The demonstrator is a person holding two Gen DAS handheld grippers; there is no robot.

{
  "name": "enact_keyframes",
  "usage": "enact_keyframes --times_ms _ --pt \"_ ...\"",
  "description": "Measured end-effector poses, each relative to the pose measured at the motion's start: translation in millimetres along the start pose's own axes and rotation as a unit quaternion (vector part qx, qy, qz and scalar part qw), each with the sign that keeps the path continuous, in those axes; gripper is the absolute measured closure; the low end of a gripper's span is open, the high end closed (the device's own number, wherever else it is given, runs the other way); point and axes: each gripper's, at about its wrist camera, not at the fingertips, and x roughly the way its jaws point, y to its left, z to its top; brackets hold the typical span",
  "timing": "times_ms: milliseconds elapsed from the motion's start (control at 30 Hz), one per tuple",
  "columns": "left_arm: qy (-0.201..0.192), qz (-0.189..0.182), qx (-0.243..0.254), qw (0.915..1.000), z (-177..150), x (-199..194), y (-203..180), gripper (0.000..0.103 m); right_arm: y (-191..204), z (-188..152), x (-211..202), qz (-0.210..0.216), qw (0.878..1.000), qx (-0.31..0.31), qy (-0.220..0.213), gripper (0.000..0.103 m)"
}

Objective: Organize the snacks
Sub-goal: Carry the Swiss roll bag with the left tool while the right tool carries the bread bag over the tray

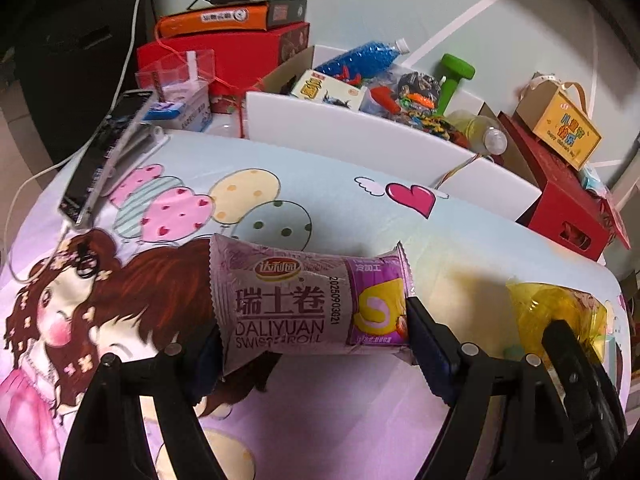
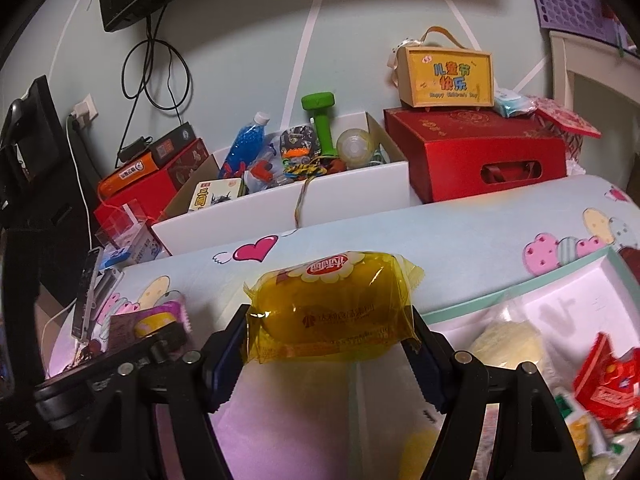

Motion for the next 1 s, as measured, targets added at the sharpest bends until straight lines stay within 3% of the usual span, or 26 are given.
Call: enact_keyframes --times_ms 533,1000 --pt "-0.023 -0.027 0.016 0.9992 -29 -94 -34 0.02 -32 28 -99 -0.034 0.999 -0.004 -0.009 0.028" --pt "-0.038 -0.055 0.073 0.9951 -72 -152 -81 0.02 -92 14 -157 -0.051 0.998 0.035 0.0 0.027"
